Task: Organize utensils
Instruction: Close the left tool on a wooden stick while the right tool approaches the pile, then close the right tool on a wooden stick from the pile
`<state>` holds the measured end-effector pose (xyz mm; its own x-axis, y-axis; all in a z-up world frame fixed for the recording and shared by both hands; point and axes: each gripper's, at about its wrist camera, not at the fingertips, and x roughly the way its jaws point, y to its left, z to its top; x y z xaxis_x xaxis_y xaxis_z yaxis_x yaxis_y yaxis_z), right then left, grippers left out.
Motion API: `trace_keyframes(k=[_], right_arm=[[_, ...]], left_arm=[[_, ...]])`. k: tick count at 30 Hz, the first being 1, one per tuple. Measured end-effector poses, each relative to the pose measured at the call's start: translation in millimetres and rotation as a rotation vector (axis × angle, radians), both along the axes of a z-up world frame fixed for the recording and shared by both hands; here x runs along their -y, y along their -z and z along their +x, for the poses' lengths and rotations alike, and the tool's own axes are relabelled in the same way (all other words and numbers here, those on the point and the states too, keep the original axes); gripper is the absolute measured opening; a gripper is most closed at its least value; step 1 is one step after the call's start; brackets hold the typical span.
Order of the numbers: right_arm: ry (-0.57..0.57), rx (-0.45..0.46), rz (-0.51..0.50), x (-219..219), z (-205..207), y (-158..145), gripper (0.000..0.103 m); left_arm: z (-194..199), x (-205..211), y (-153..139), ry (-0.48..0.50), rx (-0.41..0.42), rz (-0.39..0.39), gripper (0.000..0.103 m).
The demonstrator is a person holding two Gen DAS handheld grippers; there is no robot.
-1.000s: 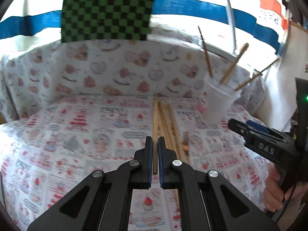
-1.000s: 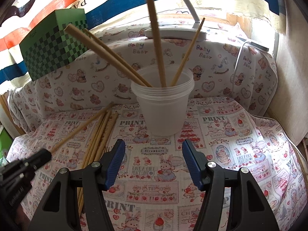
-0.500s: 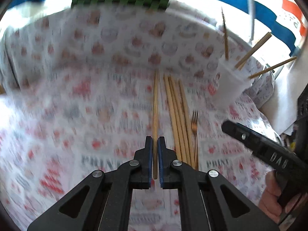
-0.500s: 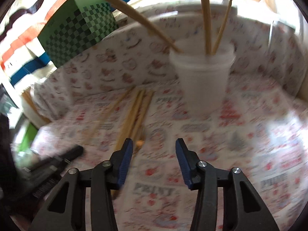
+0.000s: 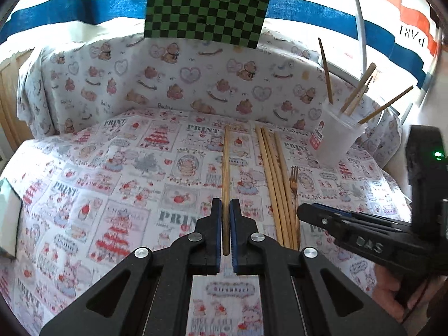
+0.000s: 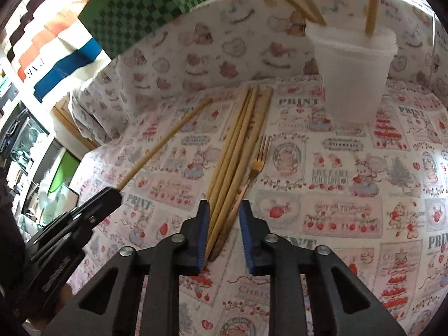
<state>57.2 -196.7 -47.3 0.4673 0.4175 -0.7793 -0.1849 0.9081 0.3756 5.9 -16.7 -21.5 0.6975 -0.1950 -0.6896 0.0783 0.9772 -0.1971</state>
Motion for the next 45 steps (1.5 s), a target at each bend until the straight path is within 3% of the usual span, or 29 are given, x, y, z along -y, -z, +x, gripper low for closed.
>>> trace_keyframes(k=[6,12,19,22,28,35,41,45], right_arm=[[-0.043,-0.014,0.018,-2.7,-27.8,5.6,0.02],[-0.064,0.073,-0.133,-18.3,-62.3,7.6,0.02],[-0.078,0.078,-0.188,-31.4,-59.1,7.0,0.02],[-0.048,0.084,-0.206,-27.8,-57.5,8.9,0.006],[0.013,0.101,-0.217,2.6,-73.5,4.5,0.005],[0.041,0.176,-0.208,17.1,-92.4,-6.3,0.005],[0.052,0.15,-0.216,6.3,-74.9,-1.9,0.006],[0.037,0.135,-0.197,-3.4,-60.4,-2.5,0.018]], left_arm=[[-14.9,-14.7,3.5,-0.018,-0.009,-0.018,0.004],[-29.6,-11.2,2.5,-0.008,0.02,0.007,0.004],[-32.4,-13.9,-2.3,-0.011,0.027,-0.007,0.004],[-33.1,-14.9,-1.4,-0.014,0.021,-0.012,0.004],[-34.9,-13.3,-0.7,-0.018,0.025,-0.017,0.004],[-36.2,-6.2,-2.4,-0.01,0.03,-0.012,0.004],[-38.1,-9.9,-4.0,-0.015,0.037,0.002,0.004],[-37.9,-13.8,-3.2,-0.021,0.032,-0.002,0.004]])
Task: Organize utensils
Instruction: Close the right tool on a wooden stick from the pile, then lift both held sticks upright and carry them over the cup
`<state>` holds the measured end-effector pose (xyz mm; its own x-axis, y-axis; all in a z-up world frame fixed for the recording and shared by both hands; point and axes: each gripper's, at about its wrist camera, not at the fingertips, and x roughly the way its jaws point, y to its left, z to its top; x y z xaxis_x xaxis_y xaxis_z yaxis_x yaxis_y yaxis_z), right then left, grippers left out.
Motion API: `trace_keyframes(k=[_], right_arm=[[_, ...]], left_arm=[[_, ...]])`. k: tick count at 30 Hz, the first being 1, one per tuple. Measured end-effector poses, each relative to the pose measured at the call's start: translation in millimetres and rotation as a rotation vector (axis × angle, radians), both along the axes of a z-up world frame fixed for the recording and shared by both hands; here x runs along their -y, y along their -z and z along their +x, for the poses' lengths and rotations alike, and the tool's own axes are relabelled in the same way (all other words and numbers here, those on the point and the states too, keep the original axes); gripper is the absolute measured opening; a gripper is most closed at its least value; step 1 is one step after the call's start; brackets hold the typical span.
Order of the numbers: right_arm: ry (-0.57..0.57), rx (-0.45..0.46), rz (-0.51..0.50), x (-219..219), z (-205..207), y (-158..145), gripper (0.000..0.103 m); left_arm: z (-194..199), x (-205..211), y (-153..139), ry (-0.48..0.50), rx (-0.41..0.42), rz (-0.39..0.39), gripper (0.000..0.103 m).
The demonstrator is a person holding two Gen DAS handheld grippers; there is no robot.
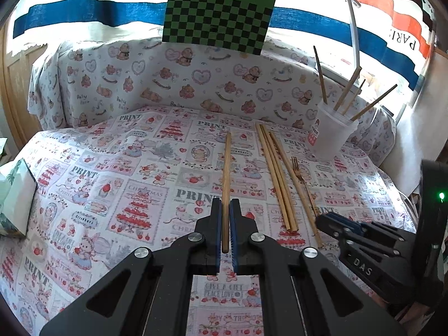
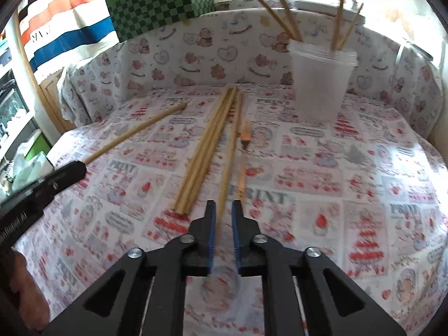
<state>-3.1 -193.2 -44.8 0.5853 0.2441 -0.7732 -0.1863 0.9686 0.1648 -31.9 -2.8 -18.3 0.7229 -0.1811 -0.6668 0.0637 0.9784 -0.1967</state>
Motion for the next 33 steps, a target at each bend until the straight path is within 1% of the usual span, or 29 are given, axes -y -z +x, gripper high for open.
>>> trace_keyframes(k=[1,4,7,8,10,13,14,16,18,20,22,25,26,28,31,33], right_arm=[[0.001,0.0,-0.001,-1.9,3.0,0.0,0.019],[0.01,0.005,-0.038,-9.7,9.4,1.9,0.019],[-0.006,-0.019,-0.073,-17.2,13.9,6.2,0.019],[0.0,-0.032,-0.1,-20.4,16.0,8.5,0.019],[0.02,-0.025,-0.157,-26.7,18.3,8.4,0.019],[0.029,-0.024,-0.192,-34.1,20.9,8.9,0.019],[0.028,-0.021,-0.195,-35.0,21.6,9.1,0.018],[0.03,-0.02,-0.187,-34.3,23.3,9.7,0.008],[0.042,-0.032,-0.158,-29.7,24.8,9.0,0.007],[0.047,-0.028,-0.114,-22.5,23.4,3.8,0.007],[0.06,0.02,-0.076,-14.1,18.1,-8.5,0.007],[0.083,0.132,-0.025,1.6,7.6,-37.7,0.006],[0.097,0.181,-0.01,8.9,2.4,-51.6,0.006],[0.146,0.246,-0.006,20.0,-5.2,-72.2,0.006],[0.193,0.318,0.017,36.0,-16.7,-97.1,0.006],[0.193,0.362,0.041,44.3,-21.9,-113.7,0.006]], left_arm=[[-0.2,-0.4,-0.1,-0.001,0.0,-0.001,0.004],[-0.8,-1.3,-0.4,0.0,0.003,0.004,0.004],[-1.2,-2.0,-0.4,0.0,0.004,0.006,0.004],[-1.0,-2.4,-0.4,0.0,0.004,0.004,0.004],[-1.2,-2.4,-1.2,-0.001,0.009,0.002,0.004],[-6.2,-2.4,-9.3,-0.009,0.055,-0.014,0.004],[-9.0,-2.1,-13.9,-0.008,0.078,-0.01,0.004],[-14.2,-0.1,-24.5,0.0,0.127,0.011,0.004],[-16.2,2.3,-34.0,0.002,0.161,0.04,0.004],[-14.5,4.2,-40.8,-0.003,0.174,0.064,0.004],[-10.7,4.8,-45.5,-0.001,0.178,0.06,0.004],[-7.0,4.5,-54.4,0.001,0.191,0.046,0.004],[-6.9,5.2,-58.1,0.003,0.202,0.047,0.004],[-7.4,6.2,-65.6,0.0,0.226,0.051,0.004],[-6.4,5.9,-77.9,-0.004,0.251,0.039,0.004],[-5.0,4.7,-87.0,-0.004,0.265,0.027,0.004]])
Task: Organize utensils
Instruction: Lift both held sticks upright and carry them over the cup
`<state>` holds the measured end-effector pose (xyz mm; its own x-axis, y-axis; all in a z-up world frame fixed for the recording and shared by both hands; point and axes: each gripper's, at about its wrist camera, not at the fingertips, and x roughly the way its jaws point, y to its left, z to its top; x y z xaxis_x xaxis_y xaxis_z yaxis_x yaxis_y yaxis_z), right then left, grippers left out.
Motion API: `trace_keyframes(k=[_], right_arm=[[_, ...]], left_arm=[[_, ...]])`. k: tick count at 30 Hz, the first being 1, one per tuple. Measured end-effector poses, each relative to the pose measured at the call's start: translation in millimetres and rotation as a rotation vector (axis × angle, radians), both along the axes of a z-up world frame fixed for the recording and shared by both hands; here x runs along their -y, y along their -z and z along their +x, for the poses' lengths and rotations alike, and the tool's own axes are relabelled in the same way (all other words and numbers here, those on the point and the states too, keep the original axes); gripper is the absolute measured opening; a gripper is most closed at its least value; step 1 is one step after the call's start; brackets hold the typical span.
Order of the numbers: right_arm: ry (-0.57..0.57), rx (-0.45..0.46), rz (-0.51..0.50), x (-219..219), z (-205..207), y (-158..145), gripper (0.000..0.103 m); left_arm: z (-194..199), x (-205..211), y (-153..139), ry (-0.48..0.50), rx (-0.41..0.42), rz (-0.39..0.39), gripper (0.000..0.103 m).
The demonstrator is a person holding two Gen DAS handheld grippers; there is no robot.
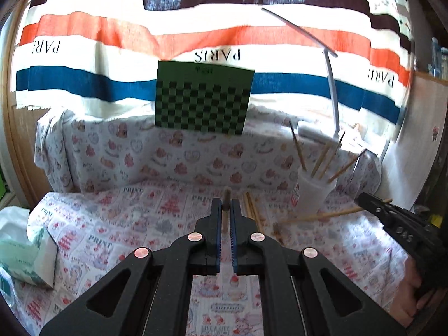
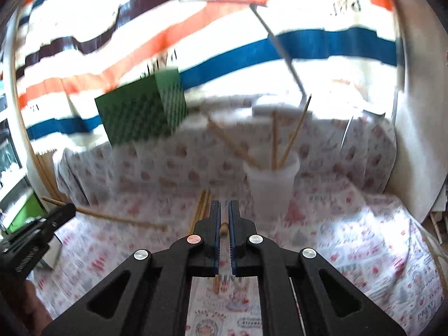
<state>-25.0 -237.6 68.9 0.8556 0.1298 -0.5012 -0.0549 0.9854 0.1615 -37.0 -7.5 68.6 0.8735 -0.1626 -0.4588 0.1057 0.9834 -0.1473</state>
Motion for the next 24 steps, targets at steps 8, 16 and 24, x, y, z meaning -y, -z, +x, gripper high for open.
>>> trace_keyframes(k=[8,16,24], right_arm=[[-0.031,0.05,0.001,9.7,3.6,-29.9,0.006],[-0.073,0.09,0.041,11.8,6.8,-55.7,0.006],[-0.035,0.208,0.027,17.8,10.5,-90.2,0.006]], left_arm=[[13.1,2.1,-26.5,0.004,0.03,-0.013,0.004],[22.4,7.1,-62.5,-0.005,0.1,-0.045,0.004],[37.5,33.3,-90.0,0.058,0.136,-0.072,0.004]])
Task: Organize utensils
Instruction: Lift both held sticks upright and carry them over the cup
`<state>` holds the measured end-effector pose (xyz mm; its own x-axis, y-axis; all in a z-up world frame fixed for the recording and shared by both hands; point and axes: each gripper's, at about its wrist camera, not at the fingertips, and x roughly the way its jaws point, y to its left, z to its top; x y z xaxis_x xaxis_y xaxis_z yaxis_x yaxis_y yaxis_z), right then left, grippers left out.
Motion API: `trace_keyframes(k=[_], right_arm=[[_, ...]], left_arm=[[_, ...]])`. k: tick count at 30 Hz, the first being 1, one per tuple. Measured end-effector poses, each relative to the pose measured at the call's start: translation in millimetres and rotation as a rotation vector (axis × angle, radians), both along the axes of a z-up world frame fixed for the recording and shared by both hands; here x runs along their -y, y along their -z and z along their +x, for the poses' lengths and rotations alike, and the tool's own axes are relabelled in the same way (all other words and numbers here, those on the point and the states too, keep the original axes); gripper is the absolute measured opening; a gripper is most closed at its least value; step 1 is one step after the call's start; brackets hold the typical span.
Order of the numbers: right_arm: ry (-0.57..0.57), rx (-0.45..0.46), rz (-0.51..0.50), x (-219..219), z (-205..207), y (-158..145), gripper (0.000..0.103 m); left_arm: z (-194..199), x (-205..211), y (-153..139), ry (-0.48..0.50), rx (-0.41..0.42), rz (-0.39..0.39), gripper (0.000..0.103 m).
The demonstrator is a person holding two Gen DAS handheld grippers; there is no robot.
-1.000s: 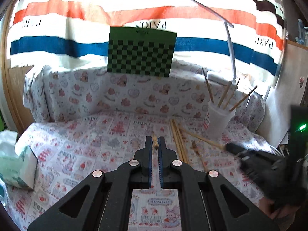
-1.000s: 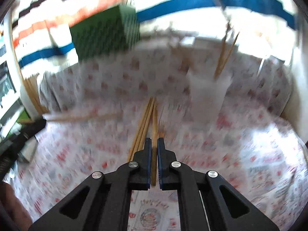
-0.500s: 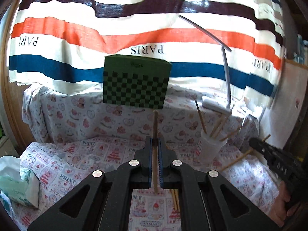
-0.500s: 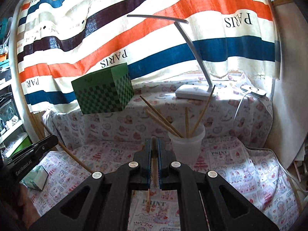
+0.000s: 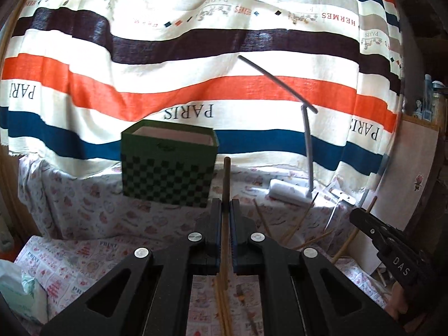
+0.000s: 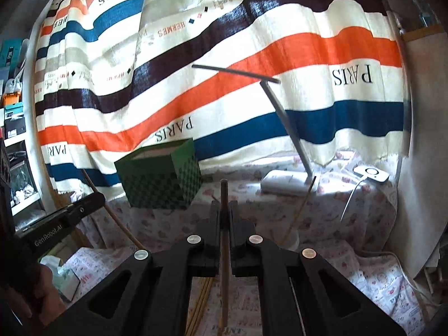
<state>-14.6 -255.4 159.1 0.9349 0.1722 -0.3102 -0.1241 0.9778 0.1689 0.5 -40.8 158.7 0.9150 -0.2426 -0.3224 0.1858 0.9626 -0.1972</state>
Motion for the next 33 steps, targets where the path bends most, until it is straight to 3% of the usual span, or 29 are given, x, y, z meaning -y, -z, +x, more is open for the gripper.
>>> trace_keyframes(k=[6,12,23,26,33], right_arm=[[0.019,0.051,0.001,10.5,21.0,-26.3,0.006],[0.065,0.089,0.025,27.0,39.2,-35.9,0.006],[0.115,0.186,0.09,65.6,55.7,-33.7,0.006],[0.116,0.246,0.129,73.5,59.0,-27.0,0.006],[0.205,0.256,0.101,76.9,73.3,-14.8,0.006]], left_arm=[[16.2,29.6,-18.1,0.025,0.024,0.031,0.004],[34.4,41.3,-33.6,0.071,0.023,-0.044,0.004],[64.5,79.9,-37.5,0.214,0.035,-0.096,0.004],[68.6,82.5,-30.3,0.175,0.066,-0.141,0.004],[96.6,91.2,-17.6,0.132,0.124,-0.192,0.004]])
